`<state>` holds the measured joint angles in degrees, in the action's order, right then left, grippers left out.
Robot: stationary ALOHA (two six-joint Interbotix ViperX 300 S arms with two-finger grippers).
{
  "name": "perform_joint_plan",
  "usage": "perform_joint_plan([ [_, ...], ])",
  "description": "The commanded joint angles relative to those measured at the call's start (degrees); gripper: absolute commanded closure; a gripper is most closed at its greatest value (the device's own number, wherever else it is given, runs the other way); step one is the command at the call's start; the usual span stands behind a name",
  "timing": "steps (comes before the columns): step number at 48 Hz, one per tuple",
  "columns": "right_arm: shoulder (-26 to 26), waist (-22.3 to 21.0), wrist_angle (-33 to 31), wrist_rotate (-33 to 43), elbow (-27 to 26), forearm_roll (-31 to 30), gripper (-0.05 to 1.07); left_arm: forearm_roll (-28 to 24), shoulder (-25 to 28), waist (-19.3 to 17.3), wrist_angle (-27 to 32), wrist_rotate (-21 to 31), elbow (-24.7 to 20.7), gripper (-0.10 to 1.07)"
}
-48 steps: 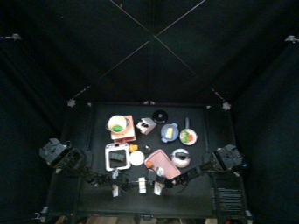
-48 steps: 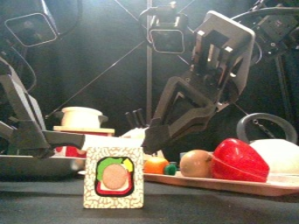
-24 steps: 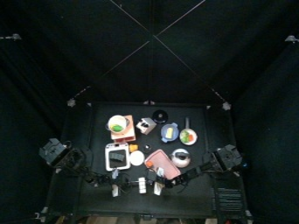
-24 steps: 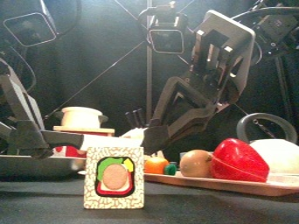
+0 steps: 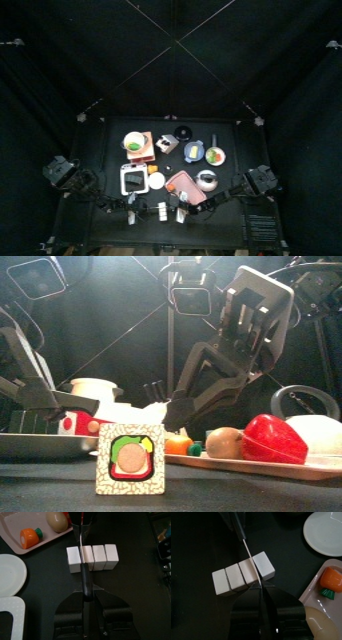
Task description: Cut sushi roll
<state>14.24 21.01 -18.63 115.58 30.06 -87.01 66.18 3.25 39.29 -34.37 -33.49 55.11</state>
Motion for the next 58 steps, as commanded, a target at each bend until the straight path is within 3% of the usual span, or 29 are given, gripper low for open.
perform_joint_plan([
  [1,-1.3,-0.8,-0.6,0.2,-0.4,0.1,0.6,-0.5,-0.2,0.4,0.0,-0.1,-0.5,0.62],
  [58,0.4,-0.5,-1.3,0.4,-0.6,1.8,0.6,0.2,1.7,0.9,0.5,0.4,-0.8,0.62],
])
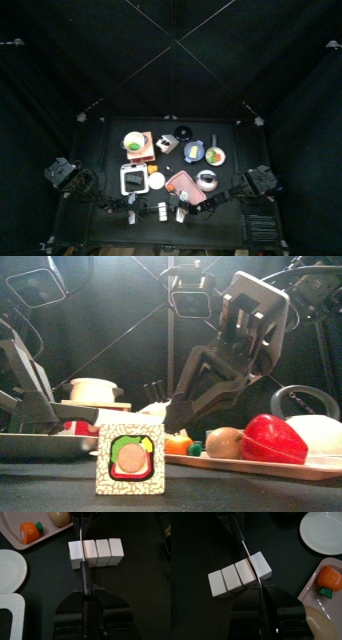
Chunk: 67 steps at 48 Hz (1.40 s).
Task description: Cut sushi roll
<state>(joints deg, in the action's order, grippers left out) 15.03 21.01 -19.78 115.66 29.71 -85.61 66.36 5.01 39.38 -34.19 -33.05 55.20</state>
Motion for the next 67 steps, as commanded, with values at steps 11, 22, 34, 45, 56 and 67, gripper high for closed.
perform_joint_plan([
  [11,-0.5,-0.5,-0.3,0.2,-0.4,0.4,0.6,-0.2,-0.9,0.8,0.4,-0.2,-1.0,0.62],
  [22,-1.4,-0.5,-0.4,0.2,-0.4,-0.1,0.6,-0.9,-2.2,1.1,0.0,-0.4,-1.1,0.62],
  [34,-1.4,-0.5,-0.4,0.2,-0.4,-0.2,0.6,-1.0,-1.8,1.2,-0.1,-0.4,-1.1,0.62],
  [45,-1.8,-0.5,-0.7,0.1,-0.5,-0.3,0.6,-1.0,-2.4,1.4,-1.0,-0.5,-1.1,0.62],
  [56,-1.8,-0.4,-0.7,0.1,-0.6,-0.8,0.6,-1.8,-2.5,1.9,-1.9,-0.5,-1.1,0.62],
  [67,-1.8,-0.4,-0.6,0.2,-0.6,-0.8,0.6,-1.8,-1.8,2.2,-1.8,-0.3,-1.2,0.62],
])
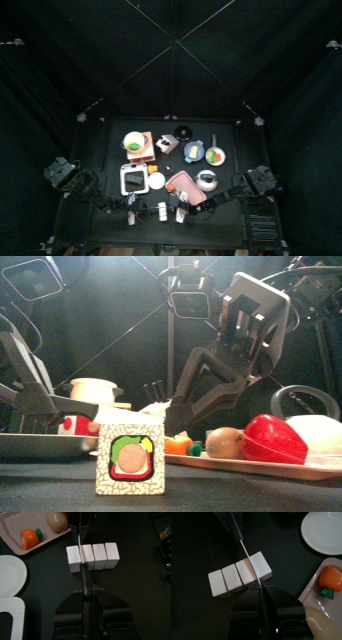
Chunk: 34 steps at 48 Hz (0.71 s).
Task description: Cut sushi roll
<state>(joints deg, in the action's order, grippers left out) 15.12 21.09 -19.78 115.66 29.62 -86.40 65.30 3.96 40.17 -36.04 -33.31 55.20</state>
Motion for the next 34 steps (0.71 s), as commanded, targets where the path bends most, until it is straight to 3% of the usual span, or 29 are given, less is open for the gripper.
perform_joint_plan([
  [1,-1.8,-0.5,-0.6,0.1,-0.5,0.0,0.6,-0.7,-0.6,1.4,0.1,0.0,-1.2,0.62],
  [34,1.5,-1.1,1.1,0.2,-1.8,2.1,0.6,1.9,4.7,1.3,1.5,0.2,-1.3,0.62],
])
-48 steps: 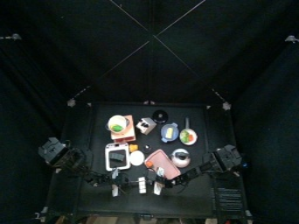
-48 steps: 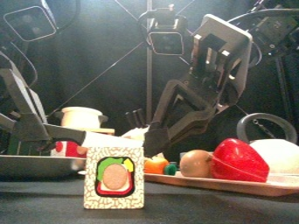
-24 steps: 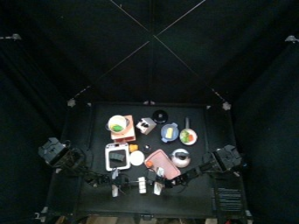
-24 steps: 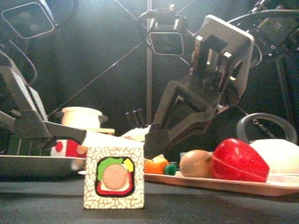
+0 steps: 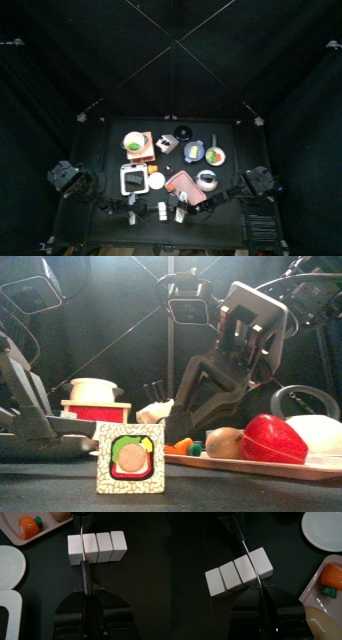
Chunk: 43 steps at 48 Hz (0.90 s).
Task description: Cut sushi roll
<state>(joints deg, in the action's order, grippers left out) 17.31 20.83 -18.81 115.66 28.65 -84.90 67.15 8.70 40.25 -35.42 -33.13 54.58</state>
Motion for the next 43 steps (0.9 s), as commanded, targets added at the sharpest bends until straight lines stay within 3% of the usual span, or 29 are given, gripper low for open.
perform_joint_plan([
  [1,-0.5,-0.8,0.3,0.2,-1.0,0.7,0.6,0.2,0.1,1.2,1.1,0.0,-0.8,0.62],
  [15,0.9,-0.8,0.5,0.2,-1.1,2.6,0.61,0.9,1.3,1.1,2.2,0.0,-1.3,0.62],
  [30,2.7,-0.8,1.0,0.2,-1.5,6.9,0.8,1.3,2.5,0.9,2.8,0.0,-1.7,0.62],
  [43,3.3,-1.1,1.1,0.3,-1.5,8.0,0.82,3.1,3.1,0.8,5.1,0.0,-1.4,0.62],
])
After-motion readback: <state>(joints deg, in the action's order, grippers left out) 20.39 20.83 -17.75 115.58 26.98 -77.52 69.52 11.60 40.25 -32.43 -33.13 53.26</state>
